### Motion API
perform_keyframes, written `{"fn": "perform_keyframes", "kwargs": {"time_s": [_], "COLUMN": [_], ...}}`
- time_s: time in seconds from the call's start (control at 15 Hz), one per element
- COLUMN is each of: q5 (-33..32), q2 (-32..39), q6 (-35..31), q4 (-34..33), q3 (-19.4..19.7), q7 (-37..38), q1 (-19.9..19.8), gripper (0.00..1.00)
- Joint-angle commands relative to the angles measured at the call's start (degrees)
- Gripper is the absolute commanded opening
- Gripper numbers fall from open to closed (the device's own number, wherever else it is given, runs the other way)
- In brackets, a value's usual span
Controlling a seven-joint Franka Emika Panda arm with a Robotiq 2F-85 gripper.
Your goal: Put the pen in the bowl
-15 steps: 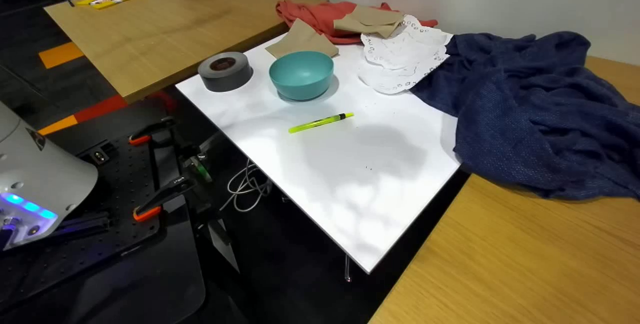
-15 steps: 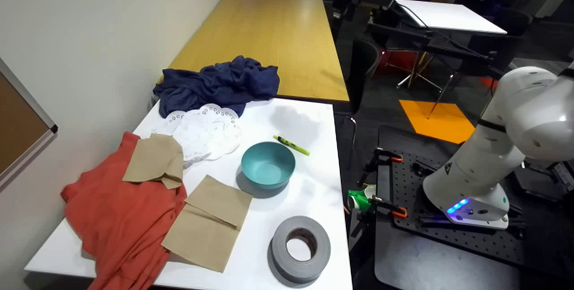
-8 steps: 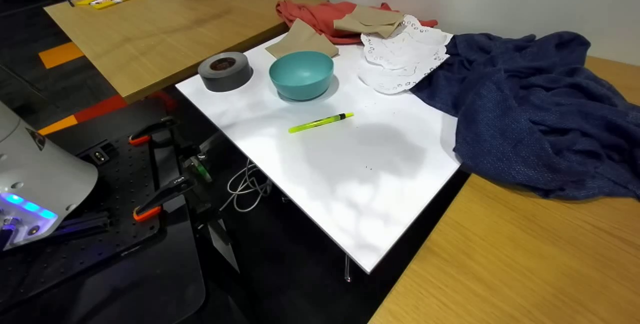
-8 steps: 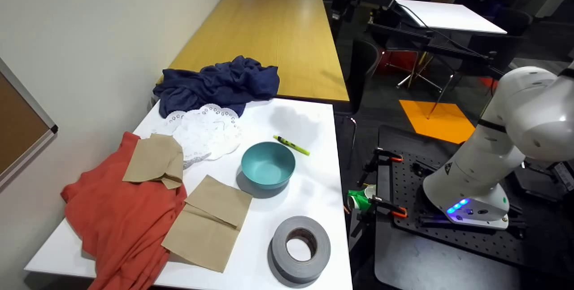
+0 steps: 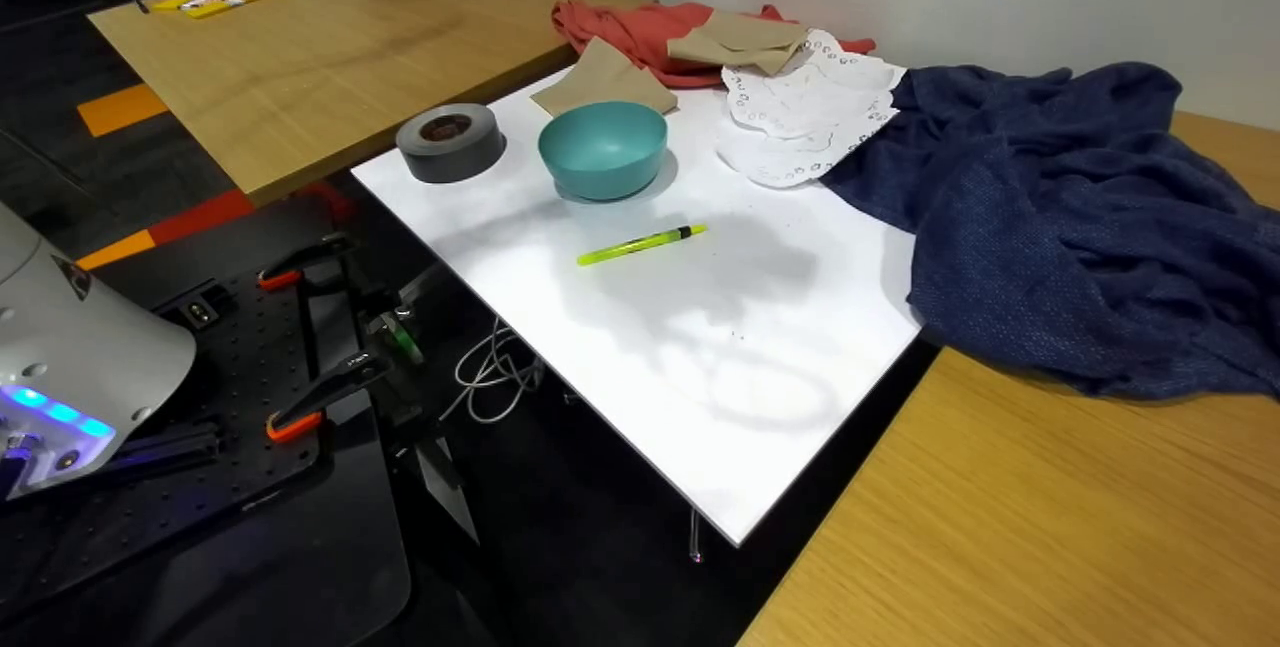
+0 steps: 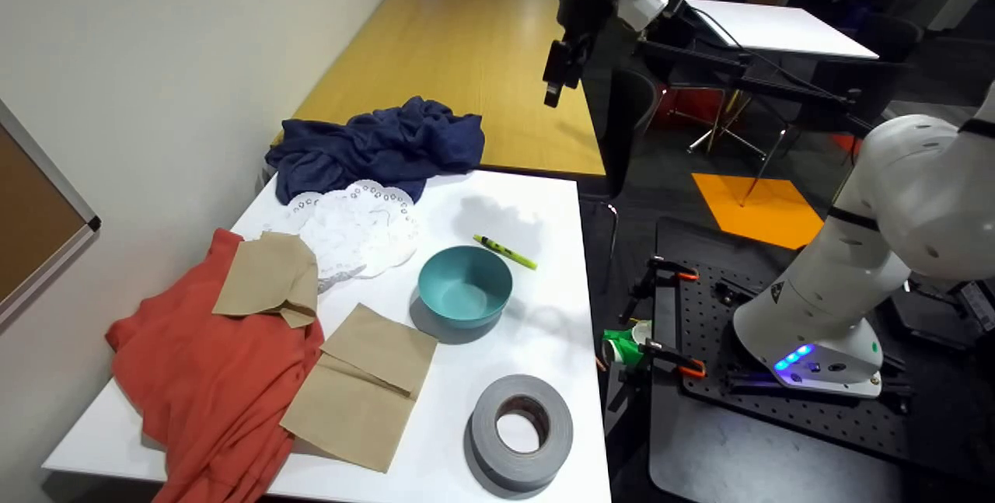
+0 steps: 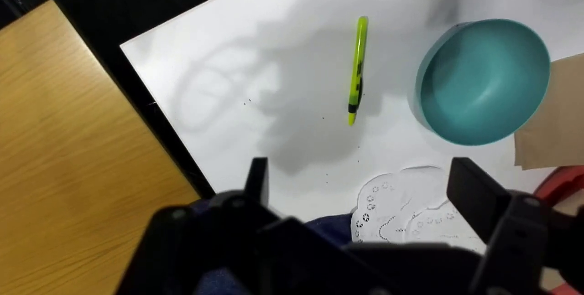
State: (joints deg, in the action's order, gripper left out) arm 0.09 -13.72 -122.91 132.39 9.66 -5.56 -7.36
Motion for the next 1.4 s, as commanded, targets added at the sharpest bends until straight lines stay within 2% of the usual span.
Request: {"fn": "perform_keyframes", "kwargs": {"time_s": [0.0, 0.47, 0.73, 0.93, 1.07, 1.33], "q5": [0.6, 1.1, 2.0, 3.1, 3.9, 3.0], "q2": [5.3, 17.8, 23.4, 26.3, 26.5, 26.6], "q6": [-7.2, -19.7, -24.3, -25.2, -22.8, -24.2], "q4": [1.9, 1.5, 1.3, 0.9, 0.5, 1.5], "q3": [-1.3, -3.8, -5.0, -5.9, -6.3, -6.2], "q7": [0.6, 2.5, 2.9, 2.7, 2.7, 1.9], "q1": [0.9, 2.1, 2.5, 2.5, 2.5, 2.4], "gripper": [1.0, 1.0, 1.0, 1.0, 1.0, 1.0]}}
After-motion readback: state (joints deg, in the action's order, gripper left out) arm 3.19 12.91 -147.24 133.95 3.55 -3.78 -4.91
